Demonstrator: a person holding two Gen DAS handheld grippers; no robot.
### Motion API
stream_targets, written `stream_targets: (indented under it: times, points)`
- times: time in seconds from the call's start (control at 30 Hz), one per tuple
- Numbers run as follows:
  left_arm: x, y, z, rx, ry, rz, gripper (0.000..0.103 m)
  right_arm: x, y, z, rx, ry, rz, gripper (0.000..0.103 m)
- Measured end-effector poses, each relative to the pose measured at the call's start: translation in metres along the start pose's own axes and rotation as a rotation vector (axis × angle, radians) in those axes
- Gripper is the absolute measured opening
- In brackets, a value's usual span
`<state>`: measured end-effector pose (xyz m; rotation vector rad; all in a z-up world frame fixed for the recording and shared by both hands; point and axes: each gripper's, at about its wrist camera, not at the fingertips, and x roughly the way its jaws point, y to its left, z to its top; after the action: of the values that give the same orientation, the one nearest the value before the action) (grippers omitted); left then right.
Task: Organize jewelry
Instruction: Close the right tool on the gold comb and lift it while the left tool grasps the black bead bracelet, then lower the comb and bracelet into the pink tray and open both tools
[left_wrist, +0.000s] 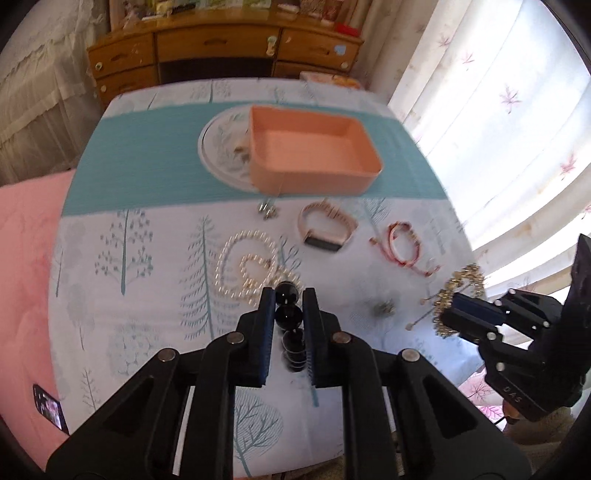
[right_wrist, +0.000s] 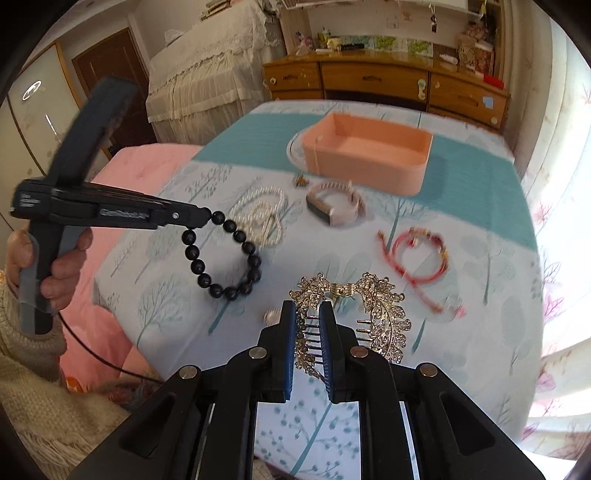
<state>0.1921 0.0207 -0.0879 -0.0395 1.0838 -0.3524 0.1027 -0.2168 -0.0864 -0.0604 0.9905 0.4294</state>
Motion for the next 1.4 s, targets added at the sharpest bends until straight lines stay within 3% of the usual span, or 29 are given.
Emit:
stream_targets:
  times: [0.17,0.3,0.4,0.53,0.63,0.73,0.93,1.13,1.4]
  points:
    - [-0.037,-0.032,0.063,0.077,-0.148,0.035,0.012,-0.012,-0.015,0.058,0.008,-0.094,-0.025,0.012]
    - [-0.030,-0.042,0.119,0.069,-0.223,0.082,0.012,-0.010,-0.036,0.112,0.062,-0.148,-0.023,0.012]
    - [0.004,-0.038,0.157,0.032,-0.200,0.098,0.012,0.003,-0.054,0.151,0.107,-0.171,-0.038,0.012]
    - [0.088,-0.027,0.185,-0.015,-0.090,0.086,0.012,0.029,-0.079,0.187,0.180,-0.145,-0.057,0.012]
    - [0.141,-0.018,0.185,-0.020,-0.019,0.128,0.012,0.050,-0.096,0.201,0.223,-0.110,-0.056,0.012]
    - [0.159,-0.010,0.178,0.001,0.008,0.124,0.012,0.072,-0.109,0.206,0.252,-0.070,-0.053,0.012]
    - [0.146,0.005,0.164,0.022,-0.019,0.144,0.013,0.106,-0.119,0.198,0.275,-0.044,-0.033,0.012]
    - [0.137,0.024,0.156,-0.047,0.017,0.123,0.013,0.134,-0.124,0.204,0.300,-0.045,-0.005,0.012]
    - [0.108,0.036,0.123,-0.111,-0.015,0.074,0.014,0.172,-0.131,0.223,0.357,-0.004,0.026,0.012]
